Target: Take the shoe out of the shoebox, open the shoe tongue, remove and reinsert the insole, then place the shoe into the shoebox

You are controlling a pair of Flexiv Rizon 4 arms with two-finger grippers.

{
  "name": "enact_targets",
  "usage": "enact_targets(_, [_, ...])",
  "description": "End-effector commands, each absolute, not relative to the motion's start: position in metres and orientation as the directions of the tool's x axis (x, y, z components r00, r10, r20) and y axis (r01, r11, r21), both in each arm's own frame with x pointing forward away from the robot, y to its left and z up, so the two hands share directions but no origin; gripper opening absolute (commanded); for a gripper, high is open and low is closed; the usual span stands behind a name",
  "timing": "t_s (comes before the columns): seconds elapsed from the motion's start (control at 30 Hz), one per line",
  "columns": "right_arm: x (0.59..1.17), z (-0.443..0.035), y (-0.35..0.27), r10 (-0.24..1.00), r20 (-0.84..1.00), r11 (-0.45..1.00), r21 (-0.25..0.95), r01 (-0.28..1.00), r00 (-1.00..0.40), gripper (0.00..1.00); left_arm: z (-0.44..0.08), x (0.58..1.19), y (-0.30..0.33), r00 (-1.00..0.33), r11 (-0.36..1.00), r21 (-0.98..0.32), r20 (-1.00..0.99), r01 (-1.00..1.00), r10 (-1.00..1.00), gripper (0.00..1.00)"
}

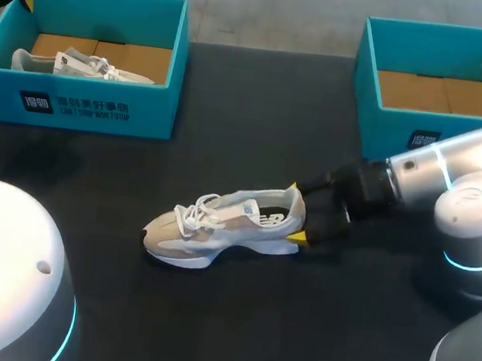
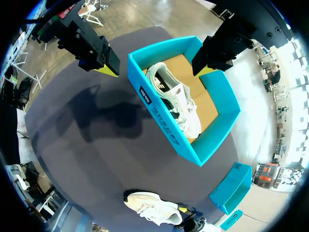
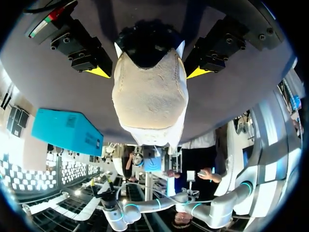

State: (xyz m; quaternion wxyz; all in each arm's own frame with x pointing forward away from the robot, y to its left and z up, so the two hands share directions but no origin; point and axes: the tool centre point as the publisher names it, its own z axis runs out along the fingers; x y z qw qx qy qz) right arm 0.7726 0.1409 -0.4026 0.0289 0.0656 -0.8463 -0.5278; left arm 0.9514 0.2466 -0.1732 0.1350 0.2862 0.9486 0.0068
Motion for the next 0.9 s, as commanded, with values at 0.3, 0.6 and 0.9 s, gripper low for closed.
enact_targets(0.3, [0.773, -0.416, 0.161, -0.154, -0.018, 0.415, 0.906, -0.081, -0.988, 1.0, -0.173, 0.95, 0.246, -0.8, 0.836, 0.094, -0.252, 0.54, 0.545, 1.0])
enact_targets(0.6, [0.769, -0.42, 0.16, -0.153, -0.007, 0.419, 0.905, -0.071, -0.988, 0.45, -0.173, 0.95, 0.246, -0.8, 0.836, 0.094, -0.252, 0.54, 0.545, 1.0])
enact_targets(0.9, [0.765, -0.415, 0.149, -0.079, -0.03, 0.449, 0.892, -0.063, -0.996, 0.0, -0.173, 0.95, 0.246, -0.8, 0.836, 0.094, -0.252, 0.54, 0.545, 1.0])
